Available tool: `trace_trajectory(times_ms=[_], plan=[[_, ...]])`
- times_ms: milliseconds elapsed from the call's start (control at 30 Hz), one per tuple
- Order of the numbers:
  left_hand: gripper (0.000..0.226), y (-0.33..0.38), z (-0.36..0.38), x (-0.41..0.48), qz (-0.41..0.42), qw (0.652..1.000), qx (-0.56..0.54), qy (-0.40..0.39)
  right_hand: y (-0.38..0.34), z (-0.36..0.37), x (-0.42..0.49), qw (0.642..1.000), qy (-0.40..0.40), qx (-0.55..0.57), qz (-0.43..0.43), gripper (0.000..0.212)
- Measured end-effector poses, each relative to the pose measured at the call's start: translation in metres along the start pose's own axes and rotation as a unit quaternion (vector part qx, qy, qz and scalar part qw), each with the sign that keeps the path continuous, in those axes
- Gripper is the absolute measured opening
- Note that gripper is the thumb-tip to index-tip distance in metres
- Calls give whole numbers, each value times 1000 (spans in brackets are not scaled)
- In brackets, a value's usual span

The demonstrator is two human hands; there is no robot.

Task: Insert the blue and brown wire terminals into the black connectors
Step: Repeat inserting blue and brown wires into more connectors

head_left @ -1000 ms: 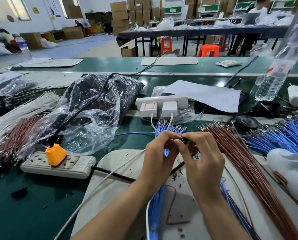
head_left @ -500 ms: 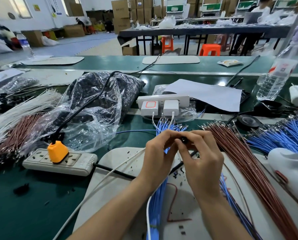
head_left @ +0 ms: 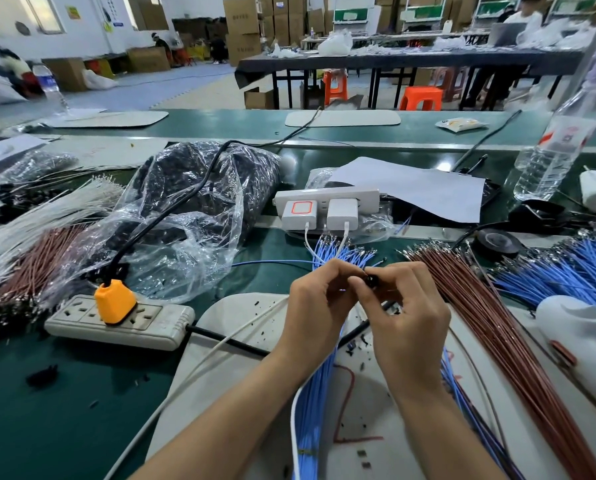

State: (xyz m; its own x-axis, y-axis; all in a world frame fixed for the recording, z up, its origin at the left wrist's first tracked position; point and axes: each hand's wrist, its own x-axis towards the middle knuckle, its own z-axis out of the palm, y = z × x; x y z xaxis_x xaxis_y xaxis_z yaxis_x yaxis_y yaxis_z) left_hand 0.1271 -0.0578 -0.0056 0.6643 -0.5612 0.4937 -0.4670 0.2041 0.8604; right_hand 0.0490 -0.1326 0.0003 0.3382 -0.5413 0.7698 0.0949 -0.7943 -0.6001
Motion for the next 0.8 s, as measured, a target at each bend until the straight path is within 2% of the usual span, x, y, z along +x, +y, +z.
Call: trace_trajectory(times_ms=[267,533,800], plan=[[9,0,2,1,-43,998,-51,-12,1,-2,0,1000,4,-4,-7,16],[6,0,1,-1,-32,998,-46,-30,-1,-2,0,1000,10,-2,-11,16],[7,-1,1,-1,-20,1000,-16,3,-1,2,-4,1000,-9,7,7,16]])
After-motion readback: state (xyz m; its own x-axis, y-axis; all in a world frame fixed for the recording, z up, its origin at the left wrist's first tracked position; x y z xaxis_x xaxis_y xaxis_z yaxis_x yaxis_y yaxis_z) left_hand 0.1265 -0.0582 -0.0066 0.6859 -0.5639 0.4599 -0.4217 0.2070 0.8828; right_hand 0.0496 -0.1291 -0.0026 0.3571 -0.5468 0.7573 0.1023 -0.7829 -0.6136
